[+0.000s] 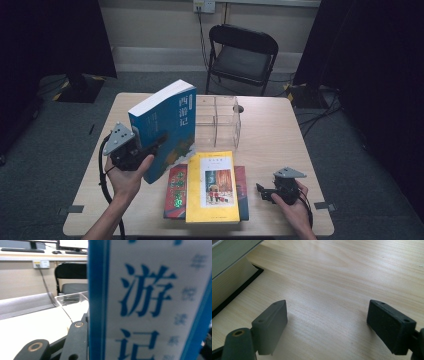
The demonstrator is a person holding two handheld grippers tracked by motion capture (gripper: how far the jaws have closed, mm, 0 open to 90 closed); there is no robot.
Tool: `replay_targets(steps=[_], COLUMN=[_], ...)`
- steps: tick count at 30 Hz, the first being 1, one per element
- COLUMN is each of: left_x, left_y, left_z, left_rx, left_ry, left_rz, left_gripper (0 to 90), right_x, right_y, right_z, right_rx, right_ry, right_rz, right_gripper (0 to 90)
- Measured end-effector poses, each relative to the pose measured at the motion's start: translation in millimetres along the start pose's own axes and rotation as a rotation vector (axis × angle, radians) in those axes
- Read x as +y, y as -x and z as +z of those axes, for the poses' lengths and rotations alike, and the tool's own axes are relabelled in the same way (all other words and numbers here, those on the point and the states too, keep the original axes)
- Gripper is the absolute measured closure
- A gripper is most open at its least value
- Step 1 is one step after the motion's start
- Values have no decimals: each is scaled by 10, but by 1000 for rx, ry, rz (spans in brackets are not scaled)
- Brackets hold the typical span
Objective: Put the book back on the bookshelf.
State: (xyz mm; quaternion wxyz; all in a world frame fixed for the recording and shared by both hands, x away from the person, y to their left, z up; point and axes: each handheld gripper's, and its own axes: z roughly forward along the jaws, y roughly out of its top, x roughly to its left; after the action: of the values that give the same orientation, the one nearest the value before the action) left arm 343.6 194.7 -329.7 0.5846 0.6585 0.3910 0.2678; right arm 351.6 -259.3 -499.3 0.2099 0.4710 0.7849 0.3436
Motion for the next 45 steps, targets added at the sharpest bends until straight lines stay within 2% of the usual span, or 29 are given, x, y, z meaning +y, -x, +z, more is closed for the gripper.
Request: replay_targets(steps=[2,6,13,16,20,23,25,28,33,38,45], left_x=[16,22,41,50,52,48,42,47,31,-4,-61], left_y=[-67,-124,-149,-170,-192,-188,-210,-216,-199,-212,-262], left_z=[36,100,287,418,490,575,645,713,802,929,987], left_rx=[19,44,79,96,111,147,162,176,185,198,201], left_ry=[4,0,-13,-13,-17,-24,-16,-13,-22,-19,-15], left_rz=[-25,-19,-17,-36,-42,-38,-65,-79,-48,-61,-75], left_gripper=[623,623,623,624,623,623,623,624,623,623,623], right_x=[0,0,3,2,2,3,2,2,2,3,2], right_y=[-1,-1,-3,-3,-3,-1,-1,-1,-1,-4,-3], right_z=[0,0,4,4,4,5,5,5,5,4,5], right_rx=[-1,-2,-3,-3,-2,-1,-1,0,2,6,6], right_ry=[0,0,1,1,1,1,1,1,1,1,1], right_rz=[0,-1,0,0,0,0,-1,-1,-2,-6,-7], right_gripper=[163,163,162,162,162,162,162,161,161,160,159])
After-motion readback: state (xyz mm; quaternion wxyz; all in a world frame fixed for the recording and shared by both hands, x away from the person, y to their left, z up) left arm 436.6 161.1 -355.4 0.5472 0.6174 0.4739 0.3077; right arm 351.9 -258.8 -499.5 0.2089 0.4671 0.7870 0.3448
